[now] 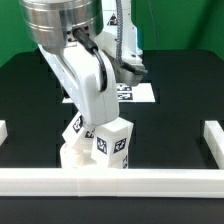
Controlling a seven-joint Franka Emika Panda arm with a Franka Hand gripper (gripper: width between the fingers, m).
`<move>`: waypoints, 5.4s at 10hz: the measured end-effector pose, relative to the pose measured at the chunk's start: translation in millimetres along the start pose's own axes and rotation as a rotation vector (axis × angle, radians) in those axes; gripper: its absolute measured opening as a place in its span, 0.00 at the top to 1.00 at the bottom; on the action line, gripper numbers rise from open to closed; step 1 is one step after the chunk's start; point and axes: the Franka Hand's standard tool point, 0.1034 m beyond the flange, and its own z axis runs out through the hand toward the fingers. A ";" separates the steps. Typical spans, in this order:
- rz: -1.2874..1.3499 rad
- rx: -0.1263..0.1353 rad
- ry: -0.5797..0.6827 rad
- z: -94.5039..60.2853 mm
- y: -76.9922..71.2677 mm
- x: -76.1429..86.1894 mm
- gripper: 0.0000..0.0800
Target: Assemble stool
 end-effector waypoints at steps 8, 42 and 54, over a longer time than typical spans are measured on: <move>0.000 0.012 0.016 6.6 -3.3 3.1 0.90; 0.258 0.120 0.100 16.9 -10.9 -6.6 0.19; 0.189 0.166 0.133 24.6 -18.3 0.6 0.58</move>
Offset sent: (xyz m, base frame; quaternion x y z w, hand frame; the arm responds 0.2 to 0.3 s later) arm 0.0002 0.0031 -0.0028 0.0085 0.0012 0.0015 1.0000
